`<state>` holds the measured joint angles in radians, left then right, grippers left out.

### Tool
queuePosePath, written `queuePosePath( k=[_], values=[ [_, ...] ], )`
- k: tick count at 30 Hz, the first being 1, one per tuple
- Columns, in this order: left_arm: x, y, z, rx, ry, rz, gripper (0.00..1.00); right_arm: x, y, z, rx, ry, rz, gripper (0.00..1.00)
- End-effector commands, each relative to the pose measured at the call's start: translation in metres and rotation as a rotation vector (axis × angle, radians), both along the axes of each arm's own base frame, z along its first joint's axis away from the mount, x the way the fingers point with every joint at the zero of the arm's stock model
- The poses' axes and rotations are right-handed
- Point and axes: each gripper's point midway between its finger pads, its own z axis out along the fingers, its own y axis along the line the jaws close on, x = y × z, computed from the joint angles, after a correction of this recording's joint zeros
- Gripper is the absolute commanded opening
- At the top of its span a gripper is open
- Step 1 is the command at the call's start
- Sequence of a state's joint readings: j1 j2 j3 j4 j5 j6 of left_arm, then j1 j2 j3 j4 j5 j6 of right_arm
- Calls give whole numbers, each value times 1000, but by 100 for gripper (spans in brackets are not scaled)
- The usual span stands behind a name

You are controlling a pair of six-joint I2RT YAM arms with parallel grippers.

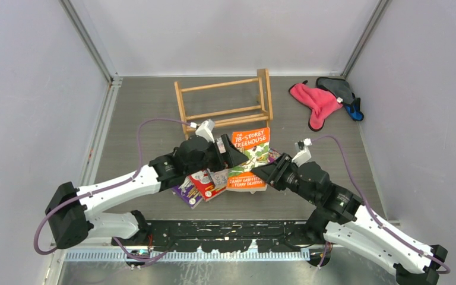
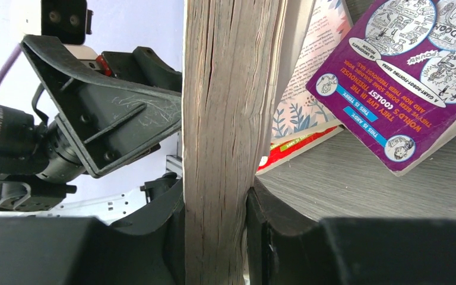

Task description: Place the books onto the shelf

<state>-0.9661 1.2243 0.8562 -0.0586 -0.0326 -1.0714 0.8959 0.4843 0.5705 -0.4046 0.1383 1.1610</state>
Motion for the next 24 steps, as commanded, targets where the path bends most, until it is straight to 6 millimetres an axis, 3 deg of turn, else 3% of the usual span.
queuePosePath(
  k=[1,6,13,19,24],
  values=[
    [1,1,36,-153,-56,16,83,1,8,73,222,-135,13,14],
    [0,10,44,-211,-80,41,66,2,12,67,234,-120,19,15],
    [-8,7,54,-254,-94,-17,42,4,22,58,249,-93,38,15],
    [-12,18,55,-258,-105,-2,3,6,27,49,271,-68,38,15],
    [-13,23,57,-249,-110,1,0,9,32,50,270,-71,47,19]
  ],
)
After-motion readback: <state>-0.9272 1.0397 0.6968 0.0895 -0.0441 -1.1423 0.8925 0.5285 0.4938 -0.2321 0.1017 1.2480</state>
